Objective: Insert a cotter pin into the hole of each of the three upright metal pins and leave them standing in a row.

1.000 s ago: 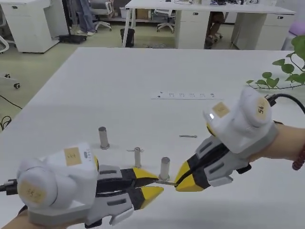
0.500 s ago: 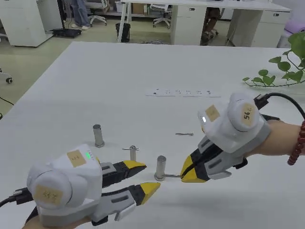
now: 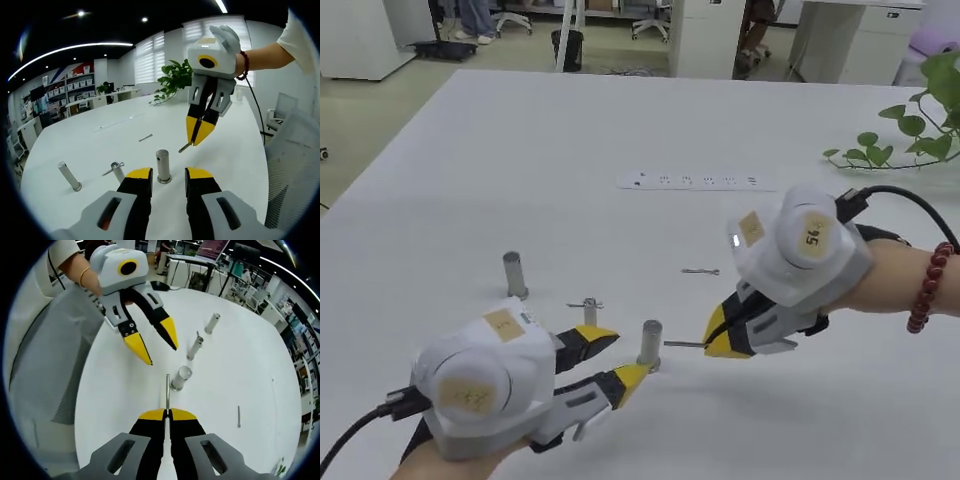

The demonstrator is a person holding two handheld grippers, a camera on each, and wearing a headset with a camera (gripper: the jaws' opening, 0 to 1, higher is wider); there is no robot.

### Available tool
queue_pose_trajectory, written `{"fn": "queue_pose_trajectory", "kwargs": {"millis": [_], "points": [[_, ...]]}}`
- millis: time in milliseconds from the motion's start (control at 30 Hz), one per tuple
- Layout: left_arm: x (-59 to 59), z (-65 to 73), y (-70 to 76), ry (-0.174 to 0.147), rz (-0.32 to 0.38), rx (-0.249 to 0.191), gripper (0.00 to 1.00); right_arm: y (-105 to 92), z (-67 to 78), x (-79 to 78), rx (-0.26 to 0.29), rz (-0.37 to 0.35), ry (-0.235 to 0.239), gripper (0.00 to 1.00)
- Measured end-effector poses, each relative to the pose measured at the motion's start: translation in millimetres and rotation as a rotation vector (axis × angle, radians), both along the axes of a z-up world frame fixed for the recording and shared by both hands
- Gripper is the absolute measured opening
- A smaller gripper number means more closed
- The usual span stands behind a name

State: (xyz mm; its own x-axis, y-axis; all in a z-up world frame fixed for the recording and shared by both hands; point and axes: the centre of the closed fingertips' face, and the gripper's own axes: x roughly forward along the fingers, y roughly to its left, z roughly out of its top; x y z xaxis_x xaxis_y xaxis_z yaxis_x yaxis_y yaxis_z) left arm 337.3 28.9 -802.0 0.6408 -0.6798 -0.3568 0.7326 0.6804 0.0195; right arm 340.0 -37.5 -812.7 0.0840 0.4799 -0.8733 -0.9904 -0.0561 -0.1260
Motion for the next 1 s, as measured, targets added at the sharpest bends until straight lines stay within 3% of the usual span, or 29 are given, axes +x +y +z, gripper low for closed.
{"fn": "queue_pose_trajectory", "kwargs": {"millis": [500, 1000], "points": [[20.3, -22.5, -9.5, 0.028, 0.011, 0.041, 0.22, -2.6, -11.5, 17.1, -0.020, -0.030, -0.002, 0.03], [27.1, -33.7, -18.6, 0.038, 0.004, 0.061, 0.16, -1.0, -16.1, 20.8, -0.032, -0.022, -0.003, 0.03]]}}
